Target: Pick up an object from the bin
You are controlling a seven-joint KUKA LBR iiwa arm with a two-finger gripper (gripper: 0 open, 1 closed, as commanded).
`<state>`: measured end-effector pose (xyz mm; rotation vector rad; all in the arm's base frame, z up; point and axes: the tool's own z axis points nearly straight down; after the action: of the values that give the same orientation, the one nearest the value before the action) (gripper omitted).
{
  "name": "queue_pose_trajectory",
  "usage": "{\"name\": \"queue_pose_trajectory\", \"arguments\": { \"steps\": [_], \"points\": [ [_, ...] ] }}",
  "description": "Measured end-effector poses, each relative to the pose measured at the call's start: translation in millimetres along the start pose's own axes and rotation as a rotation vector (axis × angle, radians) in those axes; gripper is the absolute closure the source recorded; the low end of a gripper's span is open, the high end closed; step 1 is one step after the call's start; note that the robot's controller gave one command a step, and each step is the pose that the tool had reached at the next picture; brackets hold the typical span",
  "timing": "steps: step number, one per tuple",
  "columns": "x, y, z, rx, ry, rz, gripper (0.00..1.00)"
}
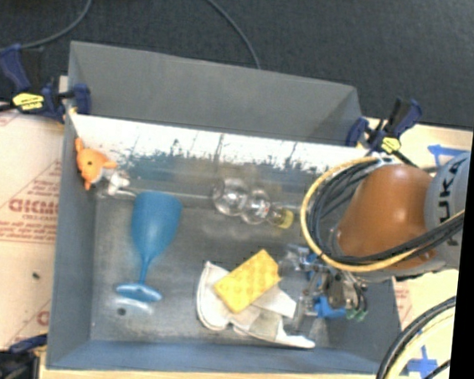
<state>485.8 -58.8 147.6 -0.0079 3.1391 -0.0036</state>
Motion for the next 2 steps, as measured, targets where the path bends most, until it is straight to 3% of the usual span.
{"name": "queue_pose_trajectory", "arguments": {
  "steps": [1,2],
  "points": [
    [-6.1,24,75,-0.001,-0.006,0.022,0.00],
    [-11.9,35,72,0.003,-0.015,0.039,1.00]
  ]
}}
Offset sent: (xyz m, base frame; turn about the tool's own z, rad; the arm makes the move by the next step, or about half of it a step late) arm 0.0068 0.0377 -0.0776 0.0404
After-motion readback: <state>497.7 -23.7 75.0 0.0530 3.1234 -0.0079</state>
